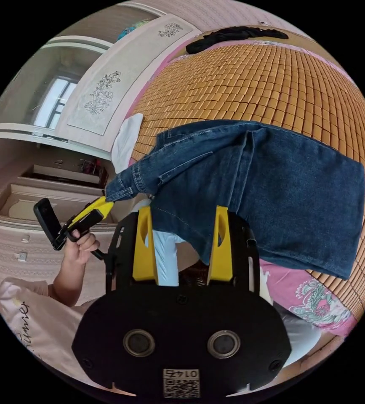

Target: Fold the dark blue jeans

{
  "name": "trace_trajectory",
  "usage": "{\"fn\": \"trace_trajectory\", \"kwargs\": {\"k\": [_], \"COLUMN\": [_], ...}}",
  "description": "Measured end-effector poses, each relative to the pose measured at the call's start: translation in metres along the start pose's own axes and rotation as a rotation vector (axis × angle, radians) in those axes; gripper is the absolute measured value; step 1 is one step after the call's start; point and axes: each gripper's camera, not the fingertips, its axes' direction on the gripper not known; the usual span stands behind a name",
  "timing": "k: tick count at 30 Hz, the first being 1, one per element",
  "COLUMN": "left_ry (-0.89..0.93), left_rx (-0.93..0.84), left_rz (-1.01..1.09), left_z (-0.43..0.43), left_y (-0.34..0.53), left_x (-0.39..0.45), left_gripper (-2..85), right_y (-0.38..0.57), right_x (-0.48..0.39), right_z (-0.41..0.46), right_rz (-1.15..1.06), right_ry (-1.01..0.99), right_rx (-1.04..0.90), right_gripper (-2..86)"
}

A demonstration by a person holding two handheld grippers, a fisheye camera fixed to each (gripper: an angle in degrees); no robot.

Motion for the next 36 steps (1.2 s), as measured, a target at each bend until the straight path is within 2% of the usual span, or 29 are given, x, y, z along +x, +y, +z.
{"fn": "trace_trajectory", "kwargs": {"k": [2, 7, 11, 13, 15, 16, 19, 21, 25, 27, 29, 31, 32, 34, 36], "left_ry": [0.001, 0.017, -0.004, -0.035, -0.043, -0.044, -0.06, -0.082, -0.185, -0.289, -0.295, -0.266, -0.276, -0.289, -0.314], "left_rx": [0.016, 0.031, 0.057, 0.102, 0.156, 0.173, 0.22, 0.235, 0.177, 0.052, -0.038, -0.044, -0.034, 0.03, 0.067], "left_rz": [-0.016, -0.037, -0.038, -0.041, -0.058, -0.06, -0.011, 0.036, -0.057, -0.193, -0.322, -0.445, -0.52, -0.537, -0.555], "left_z": [-0.013, -0.04, -0.064, -0.079, -0.099, -0.105, -0.14, -0.173, -0.214, -0.216, -0.205, -0.201, -0.205, -0.219, -0.24], "left_y": [-0.002, -0.012, -0.023, -0.033, -0.062, -0.07, -0.109, -0.11, -0.056, -0.005, 0.032, 0.058, 0.067, 0.071, 0.068], "left_x": [-0.003, -0.008, -0.006, -0.007, -0.014, -0.015, -0.012, -0.011, -0.041, -0.076, -0.101, -0.115, -0.118, -0.113, -0.108], "left_gripper": [-0.6, -0.6, -0.7, -0.8, -0.8, -0.8, -0.8, -0.8, -0.7, -0.3, 0.1, 0.5, 1.1, 2.9, 6.6], "right_y": [0.0, -0.02, -0.053, -0.063, -0.068, -0.067, -0.042, -0.01, 0.025, 0.034, 0.026, 0.002, -0.022, -0.068, -0.135], "right_x": [0.012, 0.037, 0.021, 0.029, 0.058, 0.066, 0.086, 0.102, 0.164, 0.206, 0.218, 0.211, 0.201, 0.175, 0.123], "right_z": [0.001, 0.042, 0.067, 0.053, -0.003, -0.022, -0.133, -0.206, -0.255, -0.248, -0.228, -0.197, -0.172, -0.128, -0.059], "right_rz": [0.051, 0.102, 0.027, -0.014, -0.017, -0.013, -0.035, 0.028, 0.305, 0.473, 0.499, 0.433, 0.354, 0.202, -0.035], "right_ry": [0.103, -0.012, 0.132, 0.023, -0.166, -0.173, 0.063, 0.377, 0.753, 0.912, 0.892, 0.802, 0.724, 0.601, 0.479], "right_rx": [0.039, 0.006, -0.067, -0.067, 0.031, 0.061, 0.222, 0.263, 0.185, 0.126, 0.131, 0.183, 0.204, 0.2, 0.123], "right_gripper": [20.1, 15.3, 3.4, 1.5, 0.5, 0.4, 0.4, 0.8, 2.9, 6.2, 9.1, 11.5, 12.4, 13.7, 16.4]}}
